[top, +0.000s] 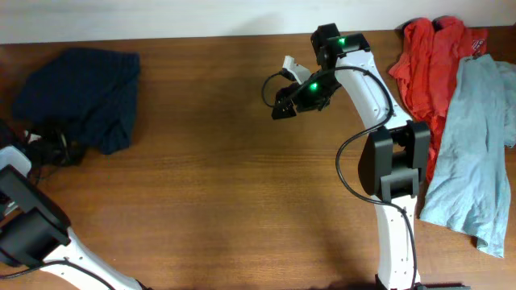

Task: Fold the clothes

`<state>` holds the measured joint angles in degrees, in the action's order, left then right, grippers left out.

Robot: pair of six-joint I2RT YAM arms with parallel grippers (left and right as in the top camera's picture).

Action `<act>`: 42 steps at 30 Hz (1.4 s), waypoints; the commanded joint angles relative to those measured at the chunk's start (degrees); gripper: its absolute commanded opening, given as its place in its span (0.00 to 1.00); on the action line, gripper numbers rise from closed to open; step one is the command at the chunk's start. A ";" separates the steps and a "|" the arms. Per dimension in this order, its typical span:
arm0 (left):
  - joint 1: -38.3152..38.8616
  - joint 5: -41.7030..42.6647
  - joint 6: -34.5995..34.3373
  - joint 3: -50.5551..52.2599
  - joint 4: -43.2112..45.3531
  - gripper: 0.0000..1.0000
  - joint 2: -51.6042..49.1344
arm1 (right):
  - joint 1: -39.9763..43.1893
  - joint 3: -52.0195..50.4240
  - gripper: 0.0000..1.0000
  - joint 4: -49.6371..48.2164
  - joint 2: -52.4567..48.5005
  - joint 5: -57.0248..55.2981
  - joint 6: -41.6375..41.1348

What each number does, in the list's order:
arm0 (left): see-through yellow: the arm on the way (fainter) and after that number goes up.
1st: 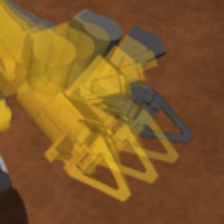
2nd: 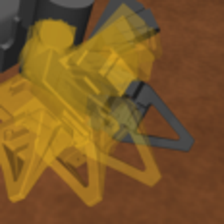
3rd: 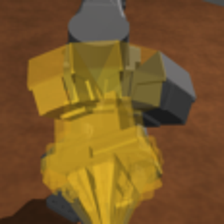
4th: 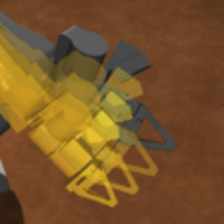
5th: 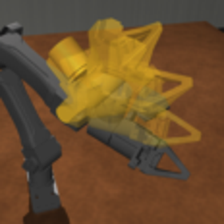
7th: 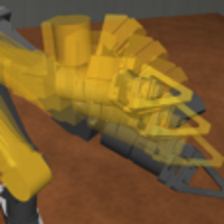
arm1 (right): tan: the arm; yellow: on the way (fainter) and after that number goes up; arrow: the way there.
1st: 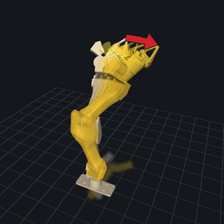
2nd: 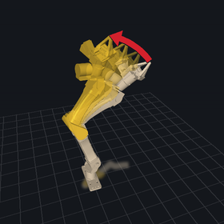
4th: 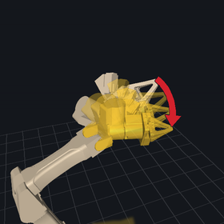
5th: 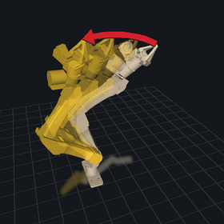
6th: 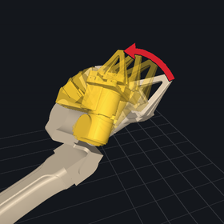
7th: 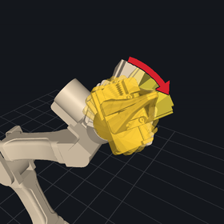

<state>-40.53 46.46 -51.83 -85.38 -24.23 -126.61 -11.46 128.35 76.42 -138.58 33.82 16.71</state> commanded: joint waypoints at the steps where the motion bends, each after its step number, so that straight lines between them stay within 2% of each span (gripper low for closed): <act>1: -0.59 4.26 0.87 0.09 0.15 0.99 -0.76 | -0.11 0.35 0.99 -0.22 1.75 -0.20 0.44; 9: -1.46 4.61 0.68 0.02 -1.16 0.99 3.96 | -0.11 0.35 0.98 -0.17 1.75 -0.20 0.44; 15: -1.53 -8.50 5.66 0.02 -4.50 0.99 17.77 | -0.15 0.35 0.98 -0.31 1.75 -0.11 0.44; 17: -1.53 -13.11 8.92 0.02 -5.49 0.99 22.38 | -0.15 0.35 0.98 -0.39 1.73 0.00 0.44; 18: -1.44 -15.04 13.94 0.02 -5.31 0.99 25.97 | -0.15 0.35 0.99 -0.42 1.75 0.00 0.44; 23: -0.35 -16.00 30.18 0.02 -3.08 0.99 30.16 | -0.15 0.35 0.98 -1.07 1.73 0.42 0.42; 25: 0.81 -18.27 35.12 0.04 -2.56 0.89 29.92 | -0.15 0.35 0.98 -1.46 1.73 0.87 0.42; 26: 1.66 -20.87 36.57 0.04 -2.38 0.81 29.62 | -0.15 0.35 0.99 -1.57 1.73 1.42 0.42; 30: 6.14 -30.14 42.42 0.04 0.83 0.35 27.50 | -0.15 0.35 0.98 -1.86 1.73 2.16 0.42; 32: 8.52 -31.54 47.06 0.04 4.66 0.22 25.88 | -0.15 0.35 0.99 -1.88 1.73 2.14 0.42; 35: 12.50 -33.27 55.89 0.04 11.96 0.08 22.38 | -0.15 0.35 0.98 -1.86 1.73 2.14 0.42; 37: 14.34 -39.69 56.89 0.04 14.99 0.01 20.22 | -0.15 0.35 0.98 -1.81 1.73 2.14 0.42; 40: 16.04 -50.60 56.89 0.04 18.86 0.01 16.48 | -0.15 0.35 0.99 -1.49 1.73 2.14 0.42; 42: 16.17 -54.29 56.89 0.04 20.68 0.01 13.68 | -0.15 0.33 0.99 -1.27 1.73 2.12 0.44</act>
<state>-24.45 5.45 1.19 -85.36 -5.58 -108.12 -11.46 128.35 74.91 -138.58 34.98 16.69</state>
